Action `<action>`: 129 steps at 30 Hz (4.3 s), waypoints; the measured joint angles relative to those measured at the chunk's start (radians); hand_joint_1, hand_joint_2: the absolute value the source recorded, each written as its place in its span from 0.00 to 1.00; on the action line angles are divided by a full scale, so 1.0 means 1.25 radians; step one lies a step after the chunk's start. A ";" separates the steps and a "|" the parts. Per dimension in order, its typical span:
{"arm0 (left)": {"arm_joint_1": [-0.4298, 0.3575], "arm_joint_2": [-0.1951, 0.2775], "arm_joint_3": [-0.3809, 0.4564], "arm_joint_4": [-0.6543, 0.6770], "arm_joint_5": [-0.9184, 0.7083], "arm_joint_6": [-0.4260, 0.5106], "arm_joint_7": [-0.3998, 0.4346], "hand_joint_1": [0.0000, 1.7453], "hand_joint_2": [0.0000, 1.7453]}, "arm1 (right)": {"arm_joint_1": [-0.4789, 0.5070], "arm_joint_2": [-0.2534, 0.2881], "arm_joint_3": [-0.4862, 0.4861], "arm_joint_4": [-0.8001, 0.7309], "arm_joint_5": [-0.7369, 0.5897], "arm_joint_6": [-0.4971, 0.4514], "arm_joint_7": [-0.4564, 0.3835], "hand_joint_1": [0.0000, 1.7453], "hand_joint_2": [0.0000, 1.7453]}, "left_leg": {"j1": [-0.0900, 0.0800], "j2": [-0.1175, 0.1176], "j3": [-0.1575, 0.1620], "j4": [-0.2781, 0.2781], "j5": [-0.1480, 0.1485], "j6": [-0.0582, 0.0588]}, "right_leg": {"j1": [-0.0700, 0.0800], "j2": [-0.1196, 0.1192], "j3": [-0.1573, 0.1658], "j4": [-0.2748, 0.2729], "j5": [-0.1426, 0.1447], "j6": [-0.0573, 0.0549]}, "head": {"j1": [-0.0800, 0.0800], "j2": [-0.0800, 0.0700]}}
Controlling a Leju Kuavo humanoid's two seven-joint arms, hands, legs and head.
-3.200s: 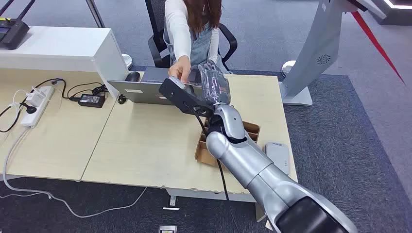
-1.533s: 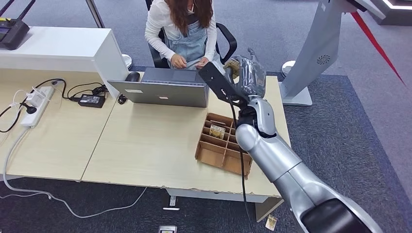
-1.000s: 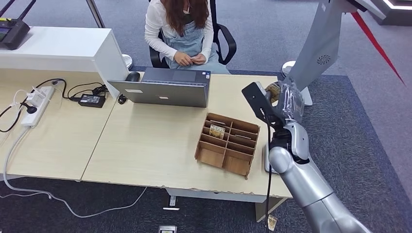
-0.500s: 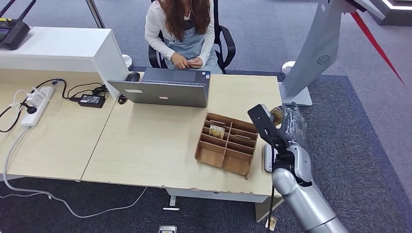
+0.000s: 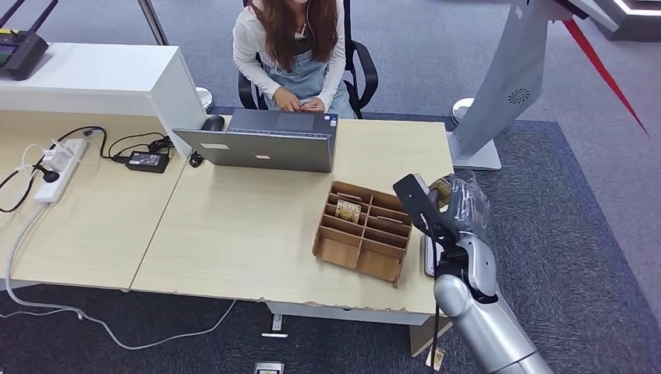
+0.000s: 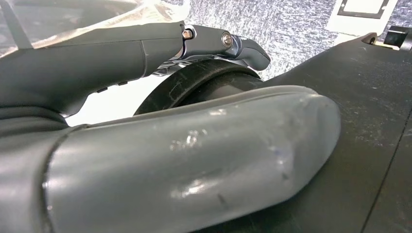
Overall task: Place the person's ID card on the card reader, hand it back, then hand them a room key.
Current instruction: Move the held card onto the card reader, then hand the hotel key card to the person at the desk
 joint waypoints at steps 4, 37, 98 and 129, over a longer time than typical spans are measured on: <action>0.000 0.000 0.000 0.000 0.000 0.000 0.000 0.00 0.00 | 0.004 0.004 0.000 0.007 0.003 0.000 0.000 1.00 1.00 | 0.000 0.000 0.000 0.000 0.000 0.000 | 0.000 0.000 0.000 0.000 0.000 0.000 | 0.000 0.000; -0.005 0.003 0.000 0.000 -0.010 -0.003 0.015 0.00 0.00 | 0.006 0.018 0.002 0.118 0.075 -0.016 0.048 1.00 1.00 | 0.000 0.000 0.000 0.000 0.000 0.000 | 0.000 0.000 0.000 0.000 0.000 0.000 | 0.000 0.000; -0.006 -0.006 0.000 0.000 -0.040 -0.008 0.024 0.00 0.00 | -0.069 -0.018 0.003 0.126 0.104 0.003 0.047 1.00 1.00 | 0.000 0.000 0.001 0.000 0.002 0.001 | -0.001 0.000 0.001 0.000 0.002 0.000 | 0.000 0.000; -0.018 -0.026 -0.003 0.000 -0.080 -0.038 -0.010 0.00 0.00 | -0.355 0.184 0.122 0.056 0.032 0.011 -0.136 1.00 1.00 | 0.000 0.000 -0.001 0.000 0.003 0.000 | 0.000 -0.001 0.000 0.001 0.002 0.000 | 0.000 0.000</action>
